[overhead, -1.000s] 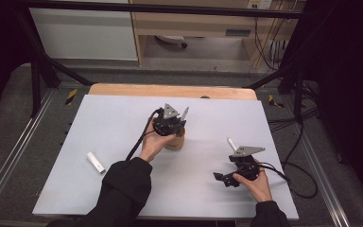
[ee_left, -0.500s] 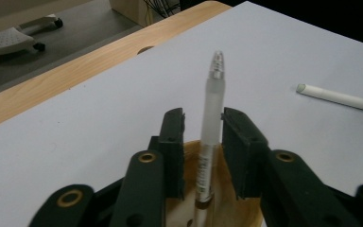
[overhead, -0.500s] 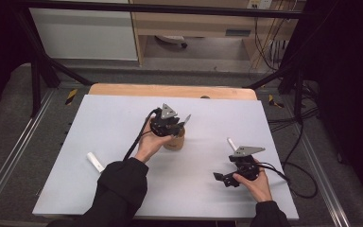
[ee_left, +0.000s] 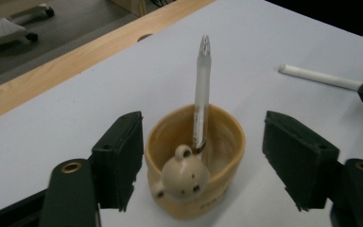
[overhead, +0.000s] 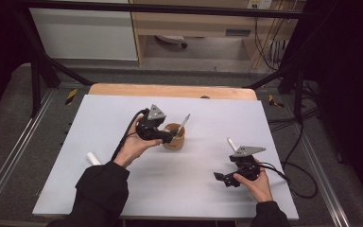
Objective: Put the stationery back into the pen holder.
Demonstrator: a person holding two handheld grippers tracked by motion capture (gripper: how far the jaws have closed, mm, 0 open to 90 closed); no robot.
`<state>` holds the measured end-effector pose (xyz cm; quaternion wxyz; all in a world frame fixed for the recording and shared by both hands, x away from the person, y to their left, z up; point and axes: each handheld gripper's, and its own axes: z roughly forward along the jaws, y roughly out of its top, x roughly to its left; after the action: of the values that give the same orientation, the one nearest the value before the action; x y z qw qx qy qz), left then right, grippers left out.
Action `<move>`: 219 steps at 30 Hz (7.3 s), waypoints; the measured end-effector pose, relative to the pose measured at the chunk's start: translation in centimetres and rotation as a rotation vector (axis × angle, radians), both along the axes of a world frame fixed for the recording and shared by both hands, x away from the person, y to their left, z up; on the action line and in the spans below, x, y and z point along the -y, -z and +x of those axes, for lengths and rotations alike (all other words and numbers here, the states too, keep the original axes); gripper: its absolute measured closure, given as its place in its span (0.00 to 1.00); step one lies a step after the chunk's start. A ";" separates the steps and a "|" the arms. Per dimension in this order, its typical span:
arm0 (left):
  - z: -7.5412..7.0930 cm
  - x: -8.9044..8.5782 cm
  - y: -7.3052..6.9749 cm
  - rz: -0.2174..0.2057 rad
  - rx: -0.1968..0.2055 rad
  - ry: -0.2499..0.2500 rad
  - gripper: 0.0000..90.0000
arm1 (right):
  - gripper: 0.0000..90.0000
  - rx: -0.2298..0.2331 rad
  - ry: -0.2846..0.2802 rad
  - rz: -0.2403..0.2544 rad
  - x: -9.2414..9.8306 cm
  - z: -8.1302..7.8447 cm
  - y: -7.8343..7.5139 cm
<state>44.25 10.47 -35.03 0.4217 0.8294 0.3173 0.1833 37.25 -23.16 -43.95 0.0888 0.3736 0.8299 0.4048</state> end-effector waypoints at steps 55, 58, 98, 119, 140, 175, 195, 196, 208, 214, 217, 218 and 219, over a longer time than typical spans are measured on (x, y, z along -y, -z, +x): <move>-7.9 -13.0 8.5 0.023 -0.099 -0.105 0.06 | 0.24 0.000 0.225 -0.127 2.8 2.5 -1.7; -7.9 -13.2 8.7 0.027 -0.101 -0.107 0.06 | 0.31 -0.011 0.230 -0.127 3.3 2.5 -1.2; -8.0 -13.2 9.6 0.056 -0.115 -0.094 0.06 | 0.87 -0.036 0.342 -0.133 5.2 2.3 0.8; -8.2 -13.0 9.3 0.045 -0.109 -0.067 0.06 | 0.88 -0.007 0.259 -0.102 3.8 1.6 -1.2; -8.6 -11.9 9.0 0.076 -0.101 -0.021 0.05 | 0.88 -0.057 -0.048 -0.082 -0.8 0.3 -2.8; -8.8 -6.7 7.5 0.225 0.032 0.143 0.07 | 0.88 -0.117 -0.263 -0.096 -7.7 0.1 -3.9; -8.9 -2.8 6.1 0.376 0.203 0.315 0.09 | 0.87 -0.125 -0.318 -0.147 -9.7 0.3 -4.6; -8.8 -2.6 6.1 0.378 0.208 0.322 0.10 | 0.87 -0.126 -0.320 -0.148 -9.7 0.3 -4.6; -9.1 -0.5 6.2 0.462 0.346 0.442 0.16 | 0.88 -0.133 -0.338 -0.157 -10.8 0.4 -5.2; -9.4 0.8 6.3 0.534 0.429 0.509 0.25 | 0.87 -0.138 -0.345 -0.157 -11.6 0.5 -5.6; -9.5 1.3 6.4 0.568 0.462 0.536 0.31 | 0.87 -0.144 -0.342 -0.161 -11.8 0.6 -5.7; -9.5 1.4 6.5 0.571 0.472 0.543 0.33 | 0.88 -0.145 -0.344 -0.163 -11.9 0.6 -5.8; -9.5 1.6 6.5 0.582 0.483 0.553 0.34 | 0.87 -0.149 -0.341 -0.166 -11.9 0.6 -5.8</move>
<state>34.73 8.86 -41.52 0.2664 0.9002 -0.0873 0.3332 37.88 -11.23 -38.14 -0.0123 0.2480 0.9158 0.3156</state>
